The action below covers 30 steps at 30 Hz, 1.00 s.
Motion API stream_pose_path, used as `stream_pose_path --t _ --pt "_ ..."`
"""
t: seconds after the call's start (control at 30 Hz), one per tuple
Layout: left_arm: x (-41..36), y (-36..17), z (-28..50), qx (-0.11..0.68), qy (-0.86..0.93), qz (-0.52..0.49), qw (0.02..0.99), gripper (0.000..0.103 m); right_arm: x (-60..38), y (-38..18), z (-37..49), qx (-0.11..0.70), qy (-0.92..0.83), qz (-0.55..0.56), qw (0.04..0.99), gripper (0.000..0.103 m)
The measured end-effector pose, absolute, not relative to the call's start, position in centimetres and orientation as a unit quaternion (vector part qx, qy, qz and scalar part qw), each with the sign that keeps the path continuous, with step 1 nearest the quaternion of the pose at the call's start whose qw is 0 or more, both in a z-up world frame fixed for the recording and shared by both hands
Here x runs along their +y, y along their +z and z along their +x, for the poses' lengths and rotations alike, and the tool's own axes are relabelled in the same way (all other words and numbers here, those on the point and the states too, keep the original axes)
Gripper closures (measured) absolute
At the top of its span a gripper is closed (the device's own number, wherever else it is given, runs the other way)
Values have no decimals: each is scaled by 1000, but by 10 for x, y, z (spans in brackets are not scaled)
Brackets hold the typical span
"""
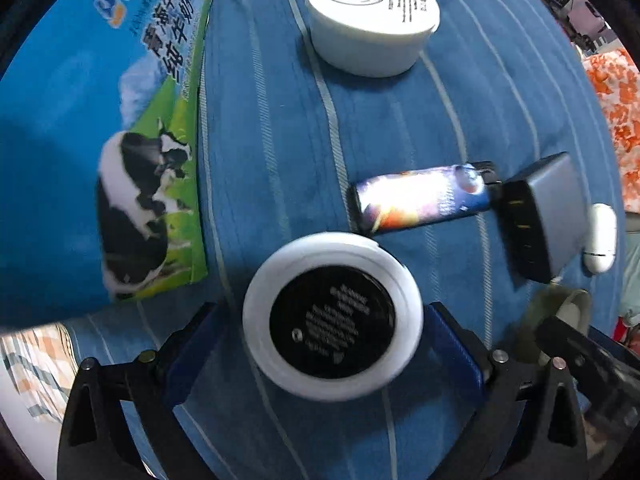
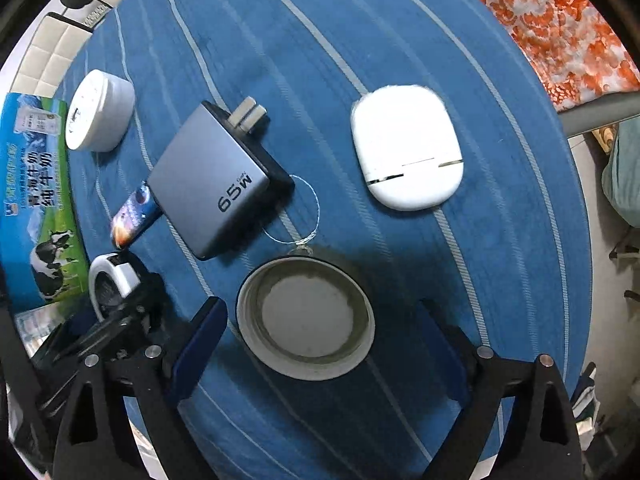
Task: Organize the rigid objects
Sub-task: 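Grasp the black-lid white jar with the left tool while the right tool grasps the gold-rimmed jar, then carry the black-lid jar with the left tool while the right tool carries the gold jar into the box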
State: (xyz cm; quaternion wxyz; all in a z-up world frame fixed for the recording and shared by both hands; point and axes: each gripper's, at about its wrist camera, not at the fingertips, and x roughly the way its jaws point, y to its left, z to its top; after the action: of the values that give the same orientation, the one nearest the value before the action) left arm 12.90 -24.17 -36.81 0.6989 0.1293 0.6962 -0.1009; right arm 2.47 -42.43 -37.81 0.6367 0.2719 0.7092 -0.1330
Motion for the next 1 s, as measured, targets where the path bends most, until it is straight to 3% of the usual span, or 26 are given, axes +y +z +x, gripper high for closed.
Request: stream_pose_path --t 0.07,0.1,0.23,0.37,0.77,1.0 --pt "-242 -365 126 684 -112 117 711 19 -417 -383 26 721 -141 250 631 18" --pt "-242 -362 125 682 -115 118 712 29 -413 -383 26 721 -144 235 635 20" --pt "-237 -351 102 672 -115 154 715 30 -398 -383 24 723 -154 195 645 26" --pt "-216 -357 76 696 -113 120 699 29 -384 -380 21 718 -157 170 657 35" --pt "-211 -349 70 684 -111 117 711 30 -370 -363 10 710 -144 141 675 36" --pt "-209 -316 49 659 -122 120 732 30 -346 -319 0 682 -127 110 711 36"
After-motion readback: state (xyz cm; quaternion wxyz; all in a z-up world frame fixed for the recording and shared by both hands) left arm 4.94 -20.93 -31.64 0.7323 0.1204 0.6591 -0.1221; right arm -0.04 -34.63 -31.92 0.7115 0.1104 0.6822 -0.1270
